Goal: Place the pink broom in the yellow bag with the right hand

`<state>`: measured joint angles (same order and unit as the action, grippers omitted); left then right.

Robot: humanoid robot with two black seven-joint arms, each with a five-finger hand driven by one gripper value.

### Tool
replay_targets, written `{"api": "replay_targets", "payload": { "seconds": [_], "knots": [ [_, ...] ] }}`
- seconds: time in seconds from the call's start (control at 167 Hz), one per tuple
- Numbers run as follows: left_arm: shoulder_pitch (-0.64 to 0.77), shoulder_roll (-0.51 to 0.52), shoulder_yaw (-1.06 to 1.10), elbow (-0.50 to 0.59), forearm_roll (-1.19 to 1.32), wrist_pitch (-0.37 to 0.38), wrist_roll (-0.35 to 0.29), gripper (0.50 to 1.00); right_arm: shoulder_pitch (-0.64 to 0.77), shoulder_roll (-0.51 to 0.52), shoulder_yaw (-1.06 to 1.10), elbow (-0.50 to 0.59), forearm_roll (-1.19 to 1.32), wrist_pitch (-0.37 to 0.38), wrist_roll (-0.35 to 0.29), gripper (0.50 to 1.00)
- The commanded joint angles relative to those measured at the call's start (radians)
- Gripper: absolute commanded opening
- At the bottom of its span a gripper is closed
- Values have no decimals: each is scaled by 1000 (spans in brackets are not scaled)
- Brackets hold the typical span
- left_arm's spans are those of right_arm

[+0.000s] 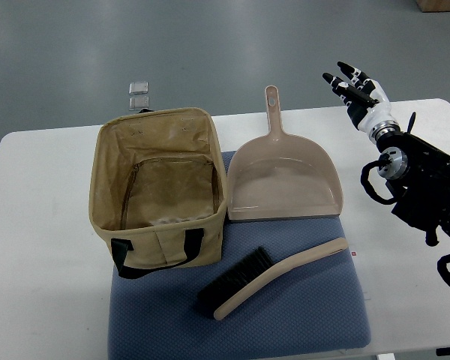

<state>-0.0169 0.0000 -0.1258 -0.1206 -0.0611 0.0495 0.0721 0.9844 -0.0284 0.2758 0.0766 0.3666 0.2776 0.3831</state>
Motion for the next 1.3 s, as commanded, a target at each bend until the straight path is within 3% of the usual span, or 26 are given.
{"api": "replay_targets", "payload": {
  "seconds": [0.0, 0.323, 0.472, 0.55, 0.669, 0.908, 1.064, 1.297],
  "knots": [
    [0, 0, 2, -1, 0, 0, 0, 1000, 3, -4, -1, 0, 0, 0, -1, 930],
    [0, 0, 2, -1, 0, 0, 0, 1000, 28, -62, -4, 19, -1, -23, -12, 930],
    [0, 0, 2, 1, 0, 0, 0, 1000, 57, -131, -53, 157, -26, -100, -10, 930],
    [0, 0, 2, 1, 0, 0, 0, 1000, 88, -214, -122, 268, -70, -172, -4, 930],
    [0, 0, 2, 1, 0, 0, 0, 1000, 126, -338, -205, 419, -176, -213, 0, 930],
    [0, 0, 2, 1, 0, 0, 0, 1000, 246, -559, -325, 626, -695, -213, -9, 930],
    [0, 0, 2, 1, 0, 0, 0, 1000, 315, -676, -356, 824, -1074, -198, -10, 930],
    [-1, 0, 2, 1, 1, 0, 0, 1000, 364, -789, -356, 1065, -1387, -74, -12, 930]
  ]
}}
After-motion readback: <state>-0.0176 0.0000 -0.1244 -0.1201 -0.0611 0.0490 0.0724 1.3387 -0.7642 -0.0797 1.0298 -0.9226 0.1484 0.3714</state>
